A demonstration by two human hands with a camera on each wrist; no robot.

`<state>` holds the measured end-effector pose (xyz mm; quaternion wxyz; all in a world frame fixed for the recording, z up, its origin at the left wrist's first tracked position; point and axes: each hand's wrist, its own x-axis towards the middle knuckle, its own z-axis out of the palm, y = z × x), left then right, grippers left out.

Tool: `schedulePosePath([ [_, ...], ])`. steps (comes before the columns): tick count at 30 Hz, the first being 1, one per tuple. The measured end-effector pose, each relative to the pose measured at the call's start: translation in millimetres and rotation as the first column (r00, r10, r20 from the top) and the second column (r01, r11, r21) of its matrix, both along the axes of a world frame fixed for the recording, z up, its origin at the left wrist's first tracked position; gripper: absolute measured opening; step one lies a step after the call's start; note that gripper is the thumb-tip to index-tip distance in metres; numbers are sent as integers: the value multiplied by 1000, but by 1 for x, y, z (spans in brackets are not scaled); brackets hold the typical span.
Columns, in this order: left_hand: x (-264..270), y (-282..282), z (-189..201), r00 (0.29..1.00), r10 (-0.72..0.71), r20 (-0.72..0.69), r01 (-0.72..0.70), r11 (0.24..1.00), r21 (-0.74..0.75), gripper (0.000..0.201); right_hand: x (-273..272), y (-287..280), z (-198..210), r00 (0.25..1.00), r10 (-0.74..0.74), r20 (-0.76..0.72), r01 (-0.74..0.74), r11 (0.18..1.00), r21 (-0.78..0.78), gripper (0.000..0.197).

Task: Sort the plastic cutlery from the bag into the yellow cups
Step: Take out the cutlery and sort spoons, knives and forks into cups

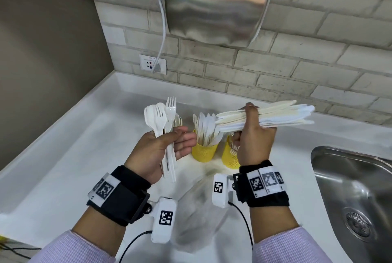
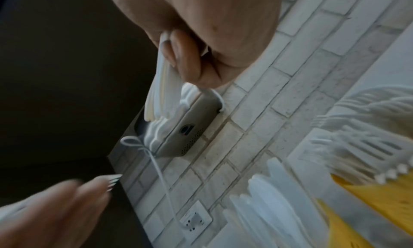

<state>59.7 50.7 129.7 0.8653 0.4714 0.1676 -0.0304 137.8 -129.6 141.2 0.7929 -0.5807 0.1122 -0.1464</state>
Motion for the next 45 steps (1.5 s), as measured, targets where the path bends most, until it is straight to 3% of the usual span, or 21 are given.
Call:
schedulePosePath([
  [4, 0, 2, 2, 1000, 19, 3, -19, 1000, 12, 23, 5, -14, 2, 999, -48, -3, 48, 998, 30, 23],
  [7, 1, 2, 2, 1000, 20, 4, -20, 1000, 16, 22, 10, -15, -2, 998, -62, 11, 62, 997, -38, 25],
  [13, 1, 2, 2, 1000, 21, 7, -22, 999, 32, 19, 19, 0, -14, 999, 16, 42, 2, 916, -401, 29],
  [19, -2, 0, 4, 1000, 10, 13, -11, 998, 57, 19, 33, 32, -40, 990, 143, 14, -79, 624, -778, 42],
  [26, -3, 1, 6, 1000, 7, 16, -8, 997, 77, 18, 45, 47, -65, 963, 237, -130, -198, 291, -936, 37],
  [33, -3, -1, 6, 1000, -2, 13, 1, 996, 84, 18, 50, 49, -79, 951, 152, -270, -306, 338, -890, 36],
  [38, -1, -1, 6, 1000, -6, 7, 5, 996, 90, 17, 51, 49, -84, 942, 162, -294, -331, 300, -895, 41],
  [45, -1, -1, 7, 1000, -8, 7, 7, 996, 90, 19, 52, 49, -88, 960, 174, -219, -265, 318, -910, 49],
])
